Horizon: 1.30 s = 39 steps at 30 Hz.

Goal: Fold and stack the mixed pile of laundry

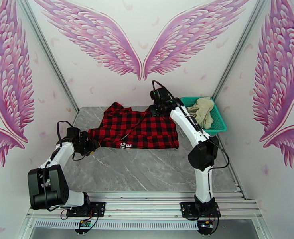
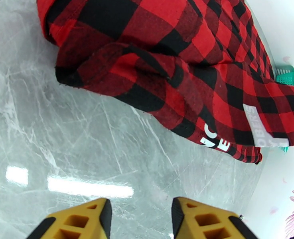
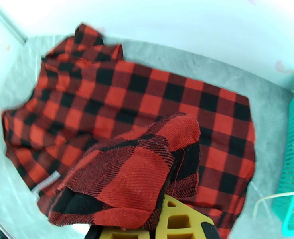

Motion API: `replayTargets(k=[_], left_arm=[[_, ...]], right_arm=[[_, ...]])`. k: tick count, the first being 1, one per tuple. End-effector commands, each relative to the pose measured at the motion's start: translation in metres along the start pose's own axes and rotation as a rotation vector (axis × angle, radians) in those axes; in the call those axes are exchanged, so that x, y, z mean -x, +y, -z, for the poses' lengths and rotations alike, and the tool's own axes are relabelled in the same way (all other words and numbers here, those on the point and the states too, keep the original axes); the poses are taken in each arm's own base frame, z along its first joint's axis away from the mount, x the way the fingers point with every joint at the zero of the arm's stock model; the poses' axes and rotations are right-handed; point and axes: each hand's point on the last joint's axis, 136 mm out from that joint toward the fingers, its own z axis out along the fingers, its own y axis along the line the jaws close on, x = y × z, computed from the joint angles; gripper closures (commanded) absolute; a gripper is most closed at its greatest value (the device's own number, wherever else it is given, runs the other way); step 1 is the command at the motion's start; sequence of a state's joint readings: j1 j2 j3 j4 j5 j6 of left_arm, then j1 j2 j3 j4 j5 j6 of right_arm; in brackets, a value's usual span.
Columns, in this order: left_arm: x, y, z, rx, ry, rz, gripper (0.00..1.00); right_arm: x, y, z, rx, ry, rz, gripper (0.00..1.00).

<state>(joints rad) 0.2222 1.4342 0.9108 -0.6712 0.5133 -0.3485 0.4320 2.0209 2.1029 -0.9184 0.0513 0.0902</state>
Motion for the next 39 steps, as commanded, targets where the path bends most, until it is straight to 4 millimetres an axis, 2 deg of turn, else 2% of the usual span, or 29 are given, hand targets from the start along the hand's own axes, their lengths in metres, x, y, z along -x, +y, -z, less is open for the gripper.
replayTargets(k=[1, 4, 7, 8, 9, 10, 11, 15, 19, 21, 23, 26, 27, 33, 35, 39], left_arm=[[-0.003, -0.004, 0.002, -0.022, -0.006, -0.008, 0.53], [-0.002, -0.004, 0.002, -0.02, -0.006, -0.01, 0.53], [-0.002, -0.003, 0.001, -0.017, -0.001, -0.012, 0.53], [-0.002, -0.003, 0.001, -0.015, 0.0, -0.014, 0.53], [-0.002, -0.004, 0.001, -0.015, 0.001, -0.014, 0.53], [-0.001, -0.004, 0.002, -0.014, -0.001, -0.016, 0.53], [0.0, -0.004, 0.002, -0.013, -0.002, -0.016, 0.53], [0.001, -0.005, 0.003, -0.013, 0.0, -0.019, 0.53], [0.003, -0.007, 0.004, -0.012, -0.002, -0.024, 0.53], [0.003, -0.006, 0.005, -0.011, -0.003, -0.024, 0.53], [0.004, -0.006, 0.004, -0.007, -0.005, -0.023, 0.53], [0.006, -0.006, 0.002, -0.01, -0.007, -0.02, 0.53], [0.007, -0.006, 0.001, -0.012, -0.005, -0.02, 0.53], [0.012, -0.01, 0.001, -0.019, 0.009, -0.04, 0.53], [0.013, -0.011, 0.001, -0.022, 0.008, -0.044, 0.53], [0.01, -0.011, 0.001, -0.026, 0.009, -0.046, 0.53]], right_arm=[[0.004, -0.016, 0.02, -0.075, -0.089, 0.103, 1.0], [-0.026, -0.024, 0.012, -0.108, -0.08, 0.162, 0.99], [-0.056, -0.037, 0.002, -0.169, -0.055, 0.204, 0.91], [-0.068, -0.047, -0.001, -0.204, -0.03, 0.211, 0.84], [-0.078, -0.054, -0.004, -0.241, -0.003, 0.215, 0.71], [-0.09, -0.063, -0.008, -0.281, 0.034, 0.217, 0.53], [-0.103, -0.072, -0.012, -0.313, 0.075, 0.215, 0.49], [-0.136, -0.101, -0.011, -0.448, 0.186, 0.191, 0.43], [-0.154, -0.118, 0.012, -0.554, 0.245, 0.115, 0.4], [-0.161, -0.113, 0.024, -0.534, 0.264, -0.008, 0.39], [-0.174, -0.095, 0.03, -0.443, 0.288, -0.267, 0.34], [-0.181, -0.046, 0.01, -0.17, 0.288, -0.591, 0.33], [-0.18, -0.039, 0.003, -0.137, 0.279, -0.661, 0.33], [-0.168, -0.035, -0.041, -0.081, 0.259, -0.977, 0.34], [-0.163, -0.033, -0.054, -0.067, 0.243, -1.012, 0.35], [-0.163, -0.03, -0.076, -0.051, 0.268, -1.059, 0.37]])
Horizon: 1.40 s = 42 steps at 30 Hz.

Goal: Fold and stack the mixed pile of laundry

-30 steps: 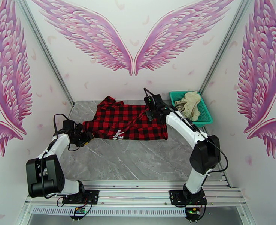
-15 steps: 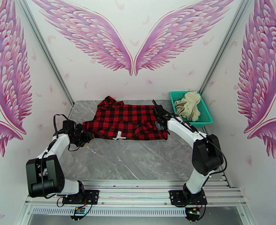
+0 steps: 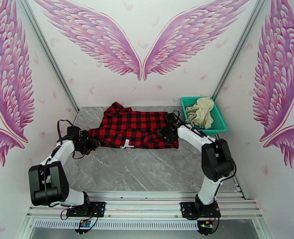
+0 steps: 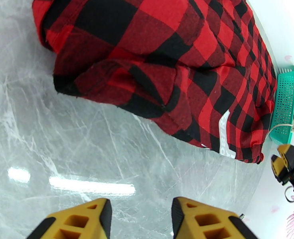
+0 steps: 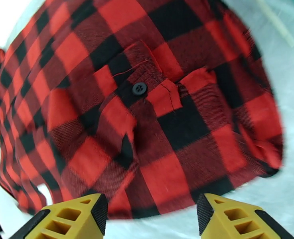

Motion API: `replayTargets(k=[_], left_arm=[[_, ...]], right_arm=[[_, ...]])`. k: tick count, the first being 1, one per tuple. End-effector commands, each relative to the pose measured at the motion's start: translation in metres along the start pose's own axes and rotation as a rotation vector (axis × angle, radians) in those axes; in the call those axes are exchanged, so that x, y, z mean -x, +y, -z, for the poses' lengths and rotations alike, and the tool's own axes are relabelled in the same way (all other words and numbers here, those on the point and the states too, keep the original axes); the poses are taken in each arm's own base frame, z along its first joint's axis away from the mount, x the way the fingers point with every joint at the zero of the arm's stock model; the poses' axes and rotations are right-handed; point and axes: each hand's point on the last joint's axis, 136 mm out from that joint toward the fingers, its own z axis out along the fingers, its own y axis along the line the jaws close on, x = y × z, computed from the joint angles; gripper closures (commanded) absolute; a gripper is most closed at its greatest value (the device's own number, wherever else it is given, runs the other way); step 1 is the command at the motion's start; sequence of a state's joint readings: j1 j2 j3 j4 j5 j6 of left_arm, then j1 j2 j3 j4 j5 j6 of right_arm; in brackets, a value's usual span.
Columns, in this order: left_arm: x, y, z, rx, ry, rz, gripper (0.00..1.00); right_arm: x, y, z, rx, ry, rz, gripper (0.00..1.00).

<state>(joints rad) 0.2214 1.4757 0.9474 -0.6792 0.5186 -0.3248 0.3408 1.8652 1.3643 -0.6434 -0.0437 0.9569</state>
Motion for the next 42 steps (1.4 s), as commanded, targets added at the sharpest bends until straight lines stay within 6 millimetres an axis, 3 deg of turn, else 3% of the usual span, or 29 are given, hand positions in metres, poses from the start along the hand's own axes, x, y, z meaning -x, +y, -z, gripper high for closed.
replayTargets(k=[1, 5, 10, 18, 24, 27, 31, 35, 39, 42], left_arm=[[0.002, -0.009, 0.004, -0.025, -0.003, -0.028, 0.53], [-0.001, -0.009, 0.003, -0.031, 0.001, -0.027, 0.53], [-0.001, -0.012, 0.005, -0.041, 0.005, -0.037, 0.53], [0.0, -0.015, 0.007, -0.045, 0.003, -0.043, 0.53], [0.0, -0.015, 0.006, -0.044, 0.01, -0.048, 0.53], [-0.001, -0.015, 0.007, -0.045, 0.012, -0.048, 0.53], [-0.001, -0.016, 0.008, -0.044, 0.012, -0.052, 0.53], [-0.003, -0.015, 0.008, -0.044, 0.016, -0.049, 0.53], [-0.004, -0.015, 0.007, -0.044, 0.018, -0.05, 0.53], [-0.002, -0.016, 0.006, -0.044, 0.019, -0.05, 0.53]], right_arm=[[0.009, 0.025, -0.011, 0.086, 0.017, -0.116, 0.39], [0.017, 0.03, -0.026, 0.099, -0.003, -0.094, 0.48], [0.025, 0.04, -0.033, 0.147, -0.017, -0.062, 0.5], [0.037, 0.024, -0.044, 0.089, -0.047, 0.003, 0.56], [0.038, 0.031, -0.053, 0.132, -0.015, -0.007, 0.54], [0.041, 0.041, -0.051, 0.179, -0.028, 0.002, 0.68], [0.051, 0.051, -0.036, 0.21, -0.085, 0.061, 0.86], [0.062, 0.062, -0.004, 0.225, -0.171, 0.195, 0.98], [0.07, 0.06, 0.032, 0.183, -0.285, 0.33, 0.99], [0.073, 0.047, 0.055, 0.14, -0.353, 0.351, 1.0]])
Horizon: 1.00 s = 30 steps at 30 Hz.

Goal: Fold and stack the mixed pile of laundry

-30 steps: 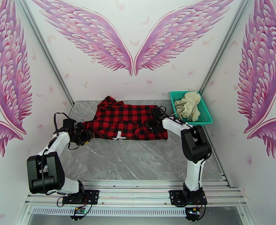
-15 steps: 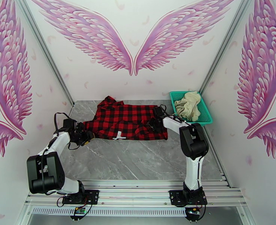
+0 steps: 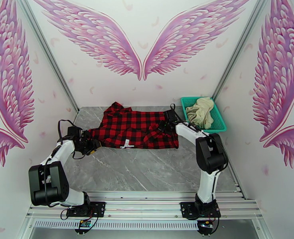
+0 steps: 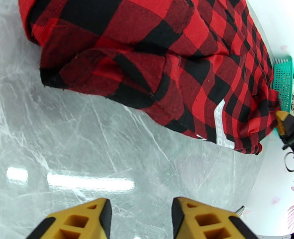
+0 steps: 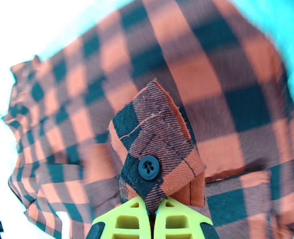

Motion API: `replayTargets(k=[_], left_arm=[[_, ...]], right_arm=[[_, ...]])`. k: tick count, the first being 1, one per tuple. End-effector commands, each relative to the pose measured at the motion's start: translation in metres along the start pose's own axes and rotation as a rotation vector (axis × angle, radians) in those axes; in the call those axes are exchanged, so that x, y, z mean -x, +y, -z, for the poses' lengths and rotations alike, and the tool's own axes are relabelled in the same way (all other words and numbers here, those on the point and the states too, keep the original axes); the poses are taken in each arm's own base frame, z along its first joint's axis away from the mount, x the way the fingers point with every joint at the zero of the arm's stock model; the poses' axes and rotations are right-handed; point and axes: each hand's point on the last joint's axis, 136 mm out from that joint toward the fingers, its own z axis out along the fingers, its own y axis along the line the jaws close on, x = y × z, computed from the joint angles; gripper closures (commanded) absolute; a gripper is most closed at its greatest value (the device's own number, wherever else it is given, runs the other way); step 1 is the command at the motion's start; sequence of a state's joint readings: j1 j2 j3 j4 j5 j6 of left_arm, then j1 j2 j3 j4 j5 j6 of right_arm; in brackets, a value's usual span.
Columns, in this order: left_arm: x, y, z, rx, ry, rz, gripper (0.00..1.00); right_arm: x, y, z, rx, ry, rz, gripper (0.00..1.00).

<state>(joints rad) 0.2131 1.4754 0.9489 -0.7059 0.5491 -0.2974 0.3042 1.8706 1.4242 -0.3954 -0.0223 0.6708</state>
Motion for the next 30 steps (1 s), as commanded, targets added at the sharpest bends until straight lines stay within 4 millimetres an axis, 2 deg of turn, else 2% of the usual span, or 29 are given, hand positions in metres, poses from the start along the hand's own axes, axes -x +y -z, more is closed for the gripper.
replayTargets(k=[1, 4, 8, 10, 14, 17, 22, 25, 27, 30], left_arm=[[0.007, -0.01, 0.007, -0.019, -0.015, -0.03, 0.53], [0.009, -0.011, 0.006, -0.021, -0.015, -0.031, 0.53], [0.01, -0.012, 0.005, -0.022, -0.014, -0.032, 0.53], [0.01, -0.013, 0.005, -0.023, -0.013, -0.035, 0.53], [0.01, -0.013, 0.005, -0.025, -0.011, -0.038, 0.53], [0.009, -0.014, 0.006, -0.025, -0.013, -0.039, 0.53], [0.013, -0.025, 0.014, -0.021, -0.037, -0.073, 0.53], [0.021, -0.044, 0.018, -0.02, -0.061, -0.14, 0.56], [0.027, -0.061, 0.016, -0.019, -0.073, -0.2, 0.63], [0.041, -0.087, 0.003, -0.032, -0.079, -0.277, 0.75]], right_arm=[[0.013, -0.009, 0.035, -0.067, -0.106, 0.107, 1.0], [0.003, -0.022, 0.043, -0.088, -0.119, 0.096, 1.0], [-0.023, -0.036, 0.032, -0.084, -0.084, 0.077, 0.92], [-0.036, -0.047, 0.023, -0.105, -0.067, 0.07, 0.83], [-0.055, -0.079, 0.009, -0.207, -0.056, 0.049, 0.53], [-0.064, -0.096, 0.009, -0.268, -0.046, 0.048, 0.49], [-0.057, -0.107, 0.032, -0.348, -0.071, 0.052, 0.46], [-0.043, -0.12, 0.06, -0.482, -0.092, 0.066, 0.43], [-0.037, -0.11, 0.068, -0.468, -0.07, 0.119, 0.43], [-0.041, -0.078, 0.058, -0.331, 0.028, 0.166, 0.44]])
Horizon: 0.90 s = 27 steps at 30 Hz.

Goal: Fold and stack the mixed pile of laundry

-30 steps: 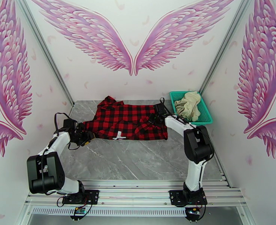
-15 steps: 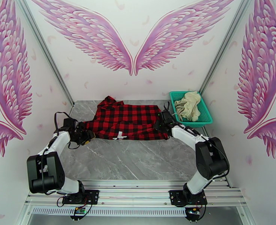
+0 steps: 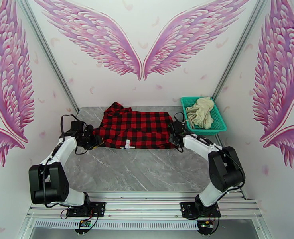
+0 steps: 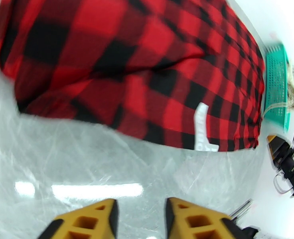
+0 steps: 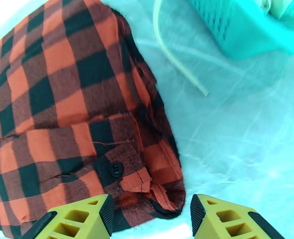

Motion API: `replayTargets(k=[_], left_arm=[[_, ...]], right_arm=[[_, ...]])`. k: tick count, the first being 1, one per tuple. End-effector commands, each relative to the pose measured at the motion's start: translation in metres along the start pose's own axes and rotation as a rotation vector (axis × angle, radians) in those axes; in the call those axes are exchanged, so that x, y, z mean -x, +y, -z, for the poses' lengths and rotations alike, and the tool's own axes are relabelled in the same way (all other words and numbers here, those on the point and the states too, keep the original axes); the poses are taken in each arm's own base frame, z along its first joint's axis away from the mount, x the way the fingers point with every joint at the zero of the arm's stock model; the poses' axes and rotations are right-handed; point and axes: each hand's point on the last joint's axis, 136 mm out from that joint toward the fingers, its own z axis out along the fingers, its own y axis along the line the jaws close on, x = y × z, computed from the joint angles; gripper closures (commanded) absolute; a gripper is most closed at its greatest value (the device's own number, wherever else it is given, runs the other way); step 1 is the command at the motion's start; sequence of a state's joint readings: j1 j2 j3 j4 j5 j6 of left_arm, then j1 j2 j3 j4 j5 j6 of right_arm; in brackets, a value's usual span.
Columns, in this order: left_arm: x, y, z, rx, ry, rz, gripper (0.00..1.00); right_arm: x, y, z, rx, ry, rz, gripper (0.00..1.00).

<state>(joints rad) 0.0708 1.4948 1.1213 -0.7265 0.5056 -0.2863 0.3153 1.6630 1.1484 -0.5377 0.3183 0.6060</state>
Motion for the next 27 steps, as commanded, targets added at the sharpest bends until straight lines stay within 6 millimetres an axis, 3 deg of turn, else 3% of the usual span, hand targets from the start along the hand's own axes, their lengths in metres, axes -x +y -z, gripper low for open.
replayTargets(k=[1, 4, 7, 9, 13, 22, 24, 27], left_arm=[[0.028, -0.024, -0.012, -0.006, -0.038, -0.104, 0.78], [0.057, -0.028, -0.037, 0.016, -0.054, -0.141, 0.88], [0.078, -0.016, -0.063, 0.058, -0.037, -0.139, 0.95], [0.086, 0.0, -0.081, 0.114, -0.018, -0.134, 1.0], [0.083, 0.03, -0.096, 0.174, 0.023, -0.077, 1.0], [0.031, 0.126, -0.097, 0.339, 0.076, 0.163, 1.0], [0.025, 0.136, -0.094, 0.347, 0.072, 0.203, 1.0], [0.026, 0.133, -0.087, 0.33, 0.051, 0.2, 1.0]], right_arm=[[0.002, 0.027, 0.017, 0.093, 0.069, 0.078, 0.44], [-0.004, 0.06, 0.01, 0.165, 0.119, 0.11, 0.46], [-0.01, 0.083, -0.008, 0.182, 0.171, 0.126, 0.47], [-0.015, 0.088, -0.028, 0.162, 0.202, 0.121, 0.5], [-0.029, 0.078, -0.055, 0.099, 0.268, 0.103, 0.53], [-0.052, 0.012, -0.082, -0.097, 0.321, 0.097, 0.55], [-0.052, 0.007, -0.084, -0.127, 0.321, 0.126, 0.55], [-0.049, 0.008, -0.082, -0.123, 0.32, 0.13, 0.53]])
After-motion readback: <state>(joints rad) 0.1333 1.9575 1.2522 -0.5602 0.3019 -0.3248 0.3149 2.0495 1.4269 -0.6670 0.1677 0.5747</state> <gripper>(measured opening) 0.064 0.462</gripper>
